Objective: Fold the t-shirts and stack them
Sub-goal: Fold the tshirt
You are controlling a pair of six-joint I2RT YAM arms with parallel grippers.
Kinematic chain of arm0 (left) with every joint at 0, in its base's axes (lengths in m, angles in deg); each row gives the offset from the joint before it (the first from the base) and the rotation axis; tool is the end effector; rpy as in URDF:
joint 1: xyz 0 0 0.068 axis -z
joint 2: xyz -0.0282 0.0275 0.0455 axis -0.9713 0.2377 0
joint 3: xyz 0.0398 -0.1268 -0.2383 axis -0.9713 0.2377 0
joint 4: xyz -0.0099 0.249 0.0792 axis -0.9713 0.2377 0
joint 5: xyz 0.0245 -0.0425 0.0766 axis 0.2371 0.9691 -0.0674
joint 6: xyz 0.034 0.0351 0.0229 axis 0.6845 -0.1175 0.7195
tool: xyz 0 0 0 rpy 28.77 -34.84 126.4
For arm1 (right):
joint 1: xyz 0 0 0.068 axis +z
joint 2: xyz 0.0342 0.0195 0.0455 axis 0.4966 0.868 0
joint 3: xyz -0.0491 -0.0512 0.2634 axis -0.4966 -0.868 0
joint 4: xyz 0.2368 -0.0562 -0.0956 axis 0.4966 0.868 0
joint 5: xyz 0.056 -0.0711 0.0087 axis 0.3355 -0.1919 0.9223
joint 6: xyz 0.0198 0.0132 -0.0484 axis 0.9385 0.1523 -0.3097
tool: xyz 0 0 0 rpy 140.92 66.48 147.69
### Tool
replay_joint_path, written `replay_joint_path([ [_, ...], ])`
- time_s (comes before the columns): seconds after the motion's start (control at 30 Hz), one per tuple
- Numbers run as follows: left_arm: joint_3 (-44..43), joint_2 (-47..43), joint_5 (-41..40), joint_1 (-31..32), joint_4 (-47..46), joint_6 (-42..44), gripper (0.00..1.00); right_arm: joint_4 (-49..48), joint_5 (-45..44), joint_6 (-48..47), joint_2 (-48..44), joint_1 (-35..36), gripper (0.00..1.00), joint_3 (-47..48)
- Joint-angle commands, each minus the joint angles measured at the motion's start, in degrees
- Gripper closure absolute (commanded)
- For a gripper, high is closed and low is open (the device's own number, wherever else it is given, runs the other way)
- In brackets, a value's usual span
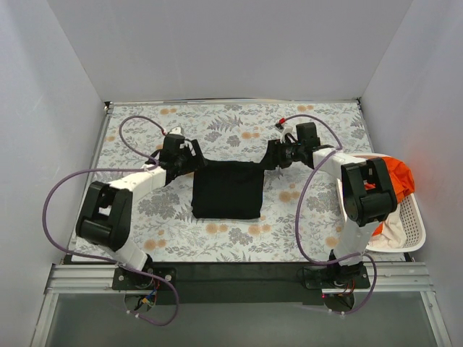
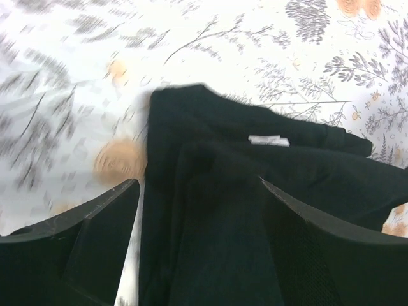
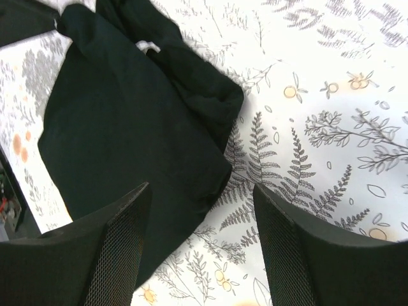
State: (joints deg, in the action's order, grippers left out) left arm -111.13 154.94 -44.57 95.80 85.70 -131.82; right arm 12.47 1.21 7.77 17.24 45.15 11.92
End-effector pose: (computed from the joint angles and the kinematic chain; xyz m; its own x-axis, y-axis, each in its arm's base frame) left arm 0.3106 -0.1098 0.1936 -0.5197 -0.8182 -0.2459 -0.5048 0.5263 -0.6842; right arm 0.3633 0.1226 0.1869 -0.7225 -0.0703 -0.6878 -0.5532 0.6554 0.5141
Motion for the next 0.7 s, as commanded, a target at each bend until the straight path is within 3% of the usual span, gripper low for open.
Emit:
replay_joint_path([
  [0.0, -5.4, 3.3, 9.6, -1.1, -3.7, 9.2, 0.30, 0.1, 3.9, -3.9, 1.9, -0.3, 0.39, 3.3],
  [0.2, -7.7, 8.1, 17.0, -1.7, -7.9, 17.3, 0.31, 0.1, 6.8, -5.8, 4.9, -0.4, 0.40, 4.6],
  [0.47, -9.6, 11.8, 18.6, -1.7, -6.0, 20.8, 0.38, 0.3, 9.8, -6.0, 7.1, -0.3, 0.45, 5.8],
  [0.6, -9.6, 12.0, 18.9, -1.7, -5.9, 21.2, 0.48, 0.5, 10.7, -6.1, 7.4, -0.4, 0.54, 5.9],
  [0.67, -9.4, 11.3, 19.3, -1.7, -5.6, 21.3, 0.65, 0.6, 11.3, -6.1, 7.1, -0.4, 0.64, 6.1],
])
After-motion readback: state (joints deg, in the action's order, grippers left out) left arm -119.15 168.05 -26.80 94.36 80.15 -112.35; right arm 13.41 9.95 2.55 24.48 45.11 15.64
